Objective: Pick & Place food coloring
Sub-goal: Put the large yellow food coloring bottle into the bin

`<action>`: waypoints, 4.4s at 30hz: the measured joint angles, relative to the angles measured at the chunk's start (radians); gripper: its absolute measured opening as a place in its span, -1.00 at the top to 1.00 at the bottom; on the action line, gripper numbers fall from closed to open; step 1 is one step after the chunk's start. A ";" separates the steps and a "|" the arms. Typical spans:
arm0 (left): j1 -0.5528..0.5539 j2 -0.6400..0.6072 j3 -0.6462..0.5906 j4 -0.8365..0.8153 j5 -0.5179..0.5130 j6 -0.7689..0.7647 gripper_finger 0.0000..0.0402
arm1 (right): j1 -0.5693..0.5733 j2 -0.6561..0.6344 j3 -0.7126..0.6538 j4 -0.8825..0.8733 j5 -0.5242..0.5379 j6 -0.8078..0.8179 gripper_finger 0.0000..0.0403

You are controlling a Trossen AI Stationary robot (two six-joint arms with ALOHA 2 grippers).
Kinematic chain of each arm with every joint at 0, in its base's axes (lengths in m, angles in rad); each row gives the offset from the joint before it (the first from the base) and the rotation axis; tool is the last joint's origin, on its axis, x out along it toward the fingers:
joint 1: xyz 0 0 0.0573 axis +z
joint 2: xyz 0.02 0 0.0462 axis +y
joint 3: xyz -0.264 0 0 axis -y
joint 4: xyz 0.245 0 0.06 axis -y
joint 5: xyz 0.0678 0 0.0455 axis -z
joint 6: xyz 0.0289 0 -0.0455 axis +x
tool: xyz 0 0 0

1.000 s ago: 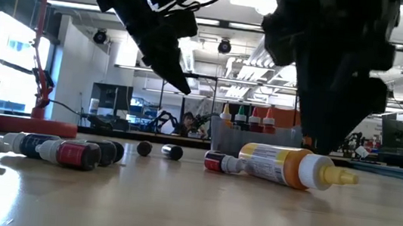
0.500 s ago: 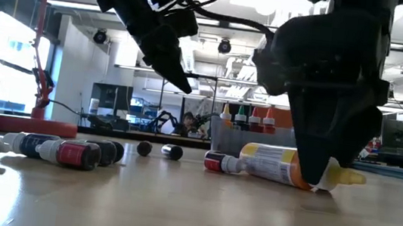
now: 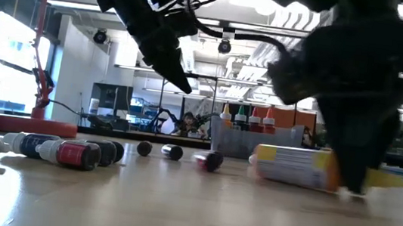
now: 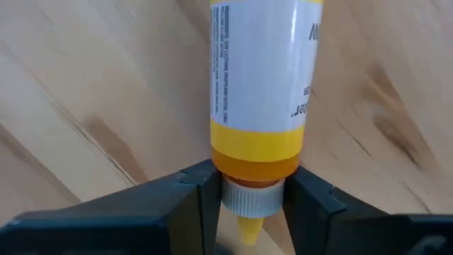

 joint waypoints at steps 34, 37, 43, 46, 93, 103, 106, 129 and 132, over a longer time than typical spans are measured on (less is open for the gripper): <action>0.000 0.000 0.001 0.084 -0.085 0.224 1.00 | -0.412 -0.305 -0.020 -0.383 -0.462 -0.003 0.39; -0.001 0.000 0.001 0.116 0.069 0.227 1.00 | -0.430 -0.305 -0.070 -0.388 -0.634 0.113 0.39; 0.000 0.000 0.001 0.135 0.162 0.228 1.00 | -0.434 -0.305 -0.209 -0.346 -0.920 0.237 0.39; 0.000 0.000 0.001 0.133 0.161 0.246 1.00 | -0.439 -0.305 -0.274 -0.337 -0.978 0.232 0.39; 0.000 0.000 0.001 0.129 0.045 0.303 1.00 | -0.427 -0.566 -0.481 -0.242 -0.526 0.161 0.04; 0.000 0.000 0.001 0.128 -0.006 0.223 1.00 | -0.064 -0.828 -0.411 -0.170 0.062 0.424 0.04; 0.000 0.000 0.001 0.128 -0.023 0.210 1.00 | 0.069 -0.814 -0.471 -0.090 0.113 0.492 0.04; 0.000 0.000 0.000 0.261 0.020 0.192 1.00 | 0.249 -0.521 -0.570 0.106 0.105 0.733 0.05; 0.000 0.000 0.000 0.268 0.016 0.222 0.98 | 0.253 -0.484 -0.570 0.135 0.084 0.723 0.05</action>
